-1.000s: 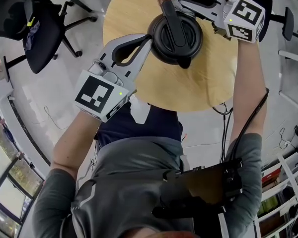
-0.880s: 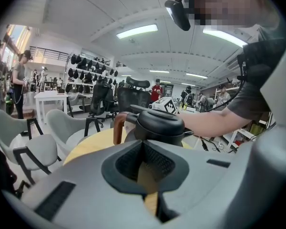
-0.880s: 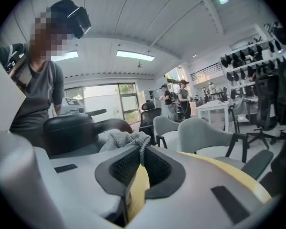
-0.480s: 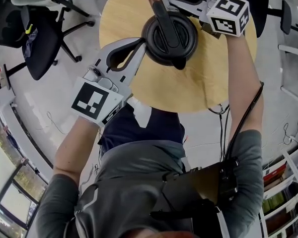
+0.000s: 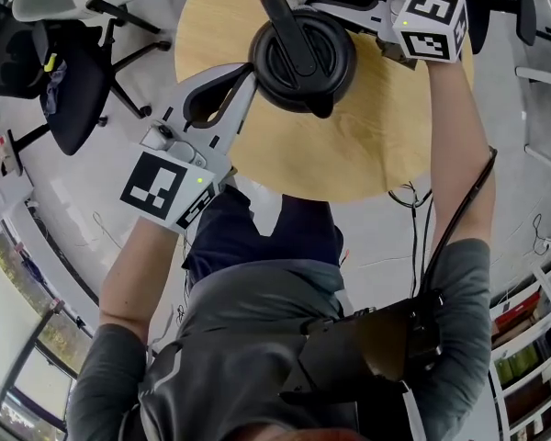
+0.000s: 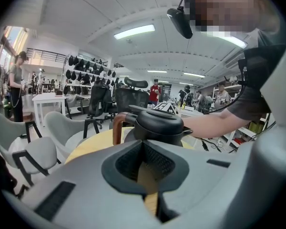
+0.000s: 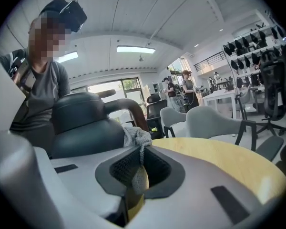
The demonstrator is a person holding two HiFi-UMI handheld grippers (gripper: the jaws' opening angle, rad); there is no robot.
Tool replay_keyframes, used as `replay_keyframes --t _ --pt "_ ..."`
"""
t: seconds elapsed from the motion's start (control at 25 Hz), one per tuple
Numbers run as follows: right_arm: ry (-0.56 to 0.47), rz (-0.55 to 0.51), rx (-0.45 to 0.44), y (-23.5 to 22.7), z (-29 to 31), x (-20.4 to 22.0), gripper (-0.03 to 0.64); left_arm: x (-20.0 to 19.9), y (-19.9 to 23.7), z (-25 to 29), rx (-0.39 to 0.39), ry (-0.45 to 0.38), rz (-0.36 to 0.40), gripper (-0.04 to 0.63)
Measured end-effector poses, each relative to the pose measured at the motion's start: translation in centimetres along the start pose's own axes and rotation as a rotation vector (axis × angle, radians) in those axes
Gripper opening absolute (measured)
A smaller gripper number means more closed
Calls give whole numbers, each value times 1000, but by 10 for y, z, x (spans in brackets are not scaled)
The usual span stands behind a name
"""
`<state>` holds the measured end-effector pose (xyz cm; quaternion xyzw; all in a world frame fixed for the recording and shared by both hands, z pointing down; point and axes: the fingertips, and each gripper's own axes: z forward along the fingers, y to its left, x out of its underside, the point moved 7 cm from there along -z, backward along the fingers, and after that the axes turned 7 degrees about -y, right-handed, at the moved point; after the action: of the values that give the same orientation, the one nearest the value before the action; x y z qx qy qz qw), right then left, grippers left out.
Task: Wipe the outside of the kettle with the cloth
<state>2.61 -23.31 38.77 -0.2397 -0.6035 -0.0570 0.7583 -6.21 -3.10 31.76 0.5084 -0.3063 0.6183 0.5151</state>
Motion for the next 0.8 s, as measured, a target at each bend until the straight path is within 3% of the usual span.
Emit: replay_keyframes --t 0.8 --pt "-84 42 208 45 -53 38 40 1 3 1 50 4 31 8"
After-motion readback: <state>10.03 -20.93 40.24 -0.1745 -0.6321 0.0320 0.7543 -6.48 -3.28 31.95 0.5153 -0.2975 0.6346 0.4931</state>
